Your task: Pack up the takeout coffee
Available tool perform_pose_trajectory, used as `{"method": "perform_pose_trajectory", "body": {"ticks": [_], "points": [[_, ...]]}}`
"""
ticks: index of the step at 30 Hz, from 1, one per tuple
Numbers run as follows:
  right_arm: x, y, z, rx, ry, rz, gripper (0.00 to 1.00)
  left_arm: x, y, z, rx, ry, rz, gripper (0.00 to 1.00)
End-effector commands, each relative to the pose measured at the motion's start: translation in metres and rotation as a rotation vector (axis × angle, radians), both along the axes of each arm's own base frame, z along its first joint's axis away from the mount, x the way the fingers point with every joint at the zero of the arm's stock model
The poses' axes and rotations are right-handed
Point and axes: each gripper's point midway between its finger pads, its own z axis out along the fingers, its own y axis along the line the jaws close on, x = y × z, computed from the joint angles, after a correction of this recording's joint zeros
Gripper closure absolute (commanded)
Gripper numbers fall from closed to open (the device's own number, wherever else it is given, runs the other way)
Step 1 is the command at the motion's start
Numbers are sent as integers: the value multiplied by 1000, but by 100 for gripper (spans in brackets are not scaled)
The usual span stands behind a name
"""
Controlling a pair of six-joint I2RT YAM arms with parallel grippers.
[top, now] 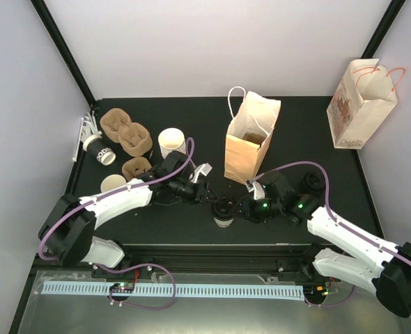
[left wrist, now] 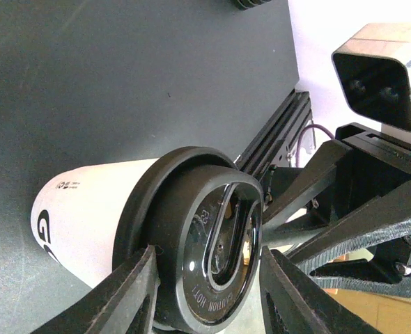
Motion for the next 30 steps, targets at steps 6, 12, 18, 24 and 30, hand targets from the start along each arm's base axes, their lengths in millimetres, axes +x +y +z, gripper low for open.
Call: {"method": "perform_pose_trajectory", "body": {"ticks": [6,12,18,24,30], "points": [[-5,-5,-33,-29,44,-25,70,-8,-6,-9,-9,10,-46,57],[-11,-15,-55,-87,74,-34,70,-17,1,-29,18,31,-42,58],[-16,-21,-67,-118,93,-35,71,-28,9,-53,29,71,-34,58],[-15,-24,-71,-145,92,-39,71,-34,15,-69,49,90,-26,58],[-16,-29,-81,-173,100,-48,72,-39,18,-78,51,115,-10,58]]}}
